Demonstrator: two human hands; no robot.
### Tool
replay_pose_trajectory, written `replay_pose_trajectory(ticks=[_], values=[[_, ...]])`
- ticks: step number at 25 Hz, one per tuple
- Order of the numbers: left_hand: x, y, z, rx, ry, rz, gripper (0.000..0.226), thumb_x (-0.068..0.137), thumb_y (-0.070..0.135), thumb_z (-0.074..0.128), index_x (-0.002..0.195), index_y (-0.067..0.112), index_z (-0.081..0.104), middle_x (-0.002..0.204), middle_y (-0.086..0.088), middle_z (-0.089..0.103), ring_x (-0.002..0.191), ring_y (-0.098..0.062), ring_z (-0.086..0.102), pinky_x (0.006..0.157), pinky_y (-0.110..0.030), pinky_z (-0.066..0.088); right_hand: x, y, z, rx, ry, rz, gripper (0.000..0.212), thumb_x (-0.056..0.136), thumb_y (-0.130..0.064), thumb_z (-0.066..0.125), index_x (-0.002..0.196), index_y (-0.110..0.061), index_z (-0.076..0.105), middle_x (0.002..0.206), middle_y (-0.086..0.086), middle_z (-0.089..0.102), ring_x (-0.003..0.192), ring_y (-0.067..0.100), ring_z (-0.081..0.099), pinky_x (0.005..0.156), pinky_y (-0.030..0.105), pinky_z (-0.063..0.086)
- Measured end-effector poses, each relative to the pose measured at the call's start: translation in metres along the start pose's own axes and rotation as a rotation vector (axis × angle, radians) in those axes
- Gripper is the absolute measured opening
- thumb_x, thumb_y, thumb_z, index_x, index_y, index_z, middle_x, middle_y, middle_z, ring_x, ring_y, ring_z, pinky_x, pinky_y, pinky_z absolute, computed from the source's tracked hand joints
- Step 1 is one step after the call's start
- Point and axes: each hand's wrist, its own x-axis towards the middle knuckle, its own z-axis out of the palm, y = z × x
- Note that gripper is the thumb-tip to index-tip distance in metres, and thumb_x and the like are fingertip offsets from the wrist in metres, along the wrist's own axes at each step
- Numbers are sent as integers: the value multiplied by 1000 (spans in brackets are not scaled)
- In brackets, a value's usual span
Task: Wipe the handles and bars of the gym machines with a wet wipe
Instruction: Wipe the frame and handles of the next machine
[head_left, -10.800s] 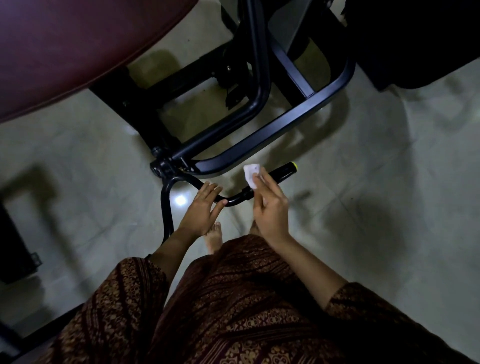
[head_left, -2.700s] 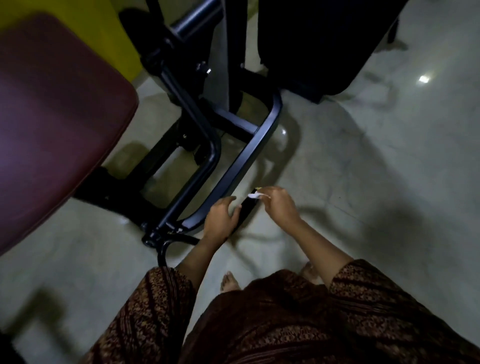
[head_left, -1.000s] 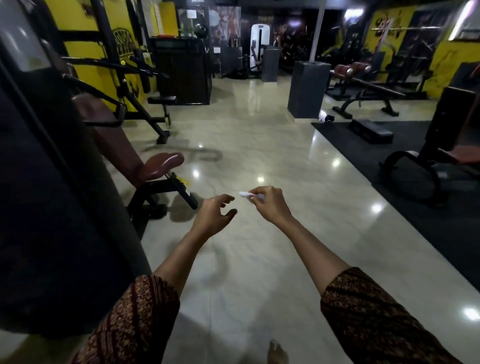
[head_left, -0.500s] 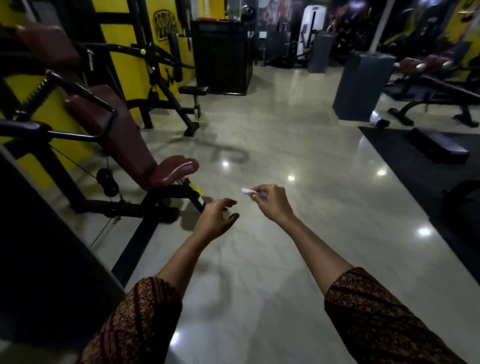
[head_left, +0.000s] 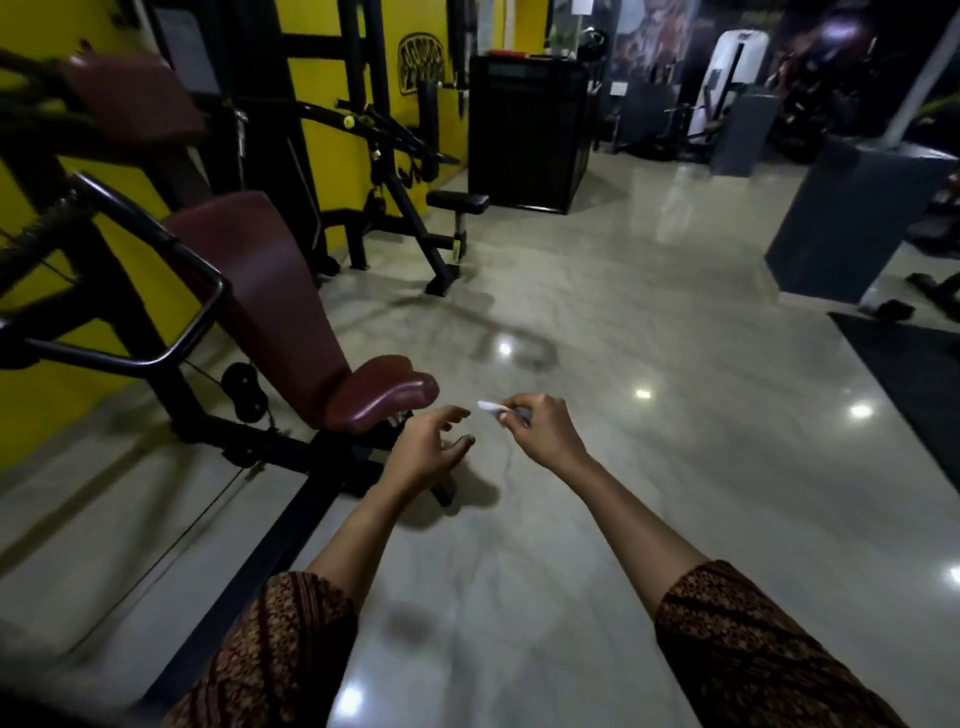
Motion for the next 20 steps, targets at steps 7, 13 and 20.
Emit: replay_pose_trajectory(ticks=[7,13,20], values=[[71,-41,-29,95,206,-99,32,79,16,71,110,12,65,103,-4,68,90,-11,62,78,-20,49,120,-1,42,70,-127,-127,21,88,-13,60,105,-5,70,97,12,70,90,19,60,67,16,39],[98,-56,-75,230,520,-353,35,80,24,69,113,12,64,108,-5,66,96,-19,61,75,-19,40,207,-29,70,181,-291,-371,17,85,-9,62,98,-7,72,92,8,73,85,15,65,62,8,37],[70,-35,-130,336,869,-556,28,81,24,70,105,11,66,105,-4,66,92,-13,58,77,-25,45,247,-100,91,406,-524,-709,17,85,-6,62,100,-4,72,86,6,72,65,-17,55,60,-3,35]])
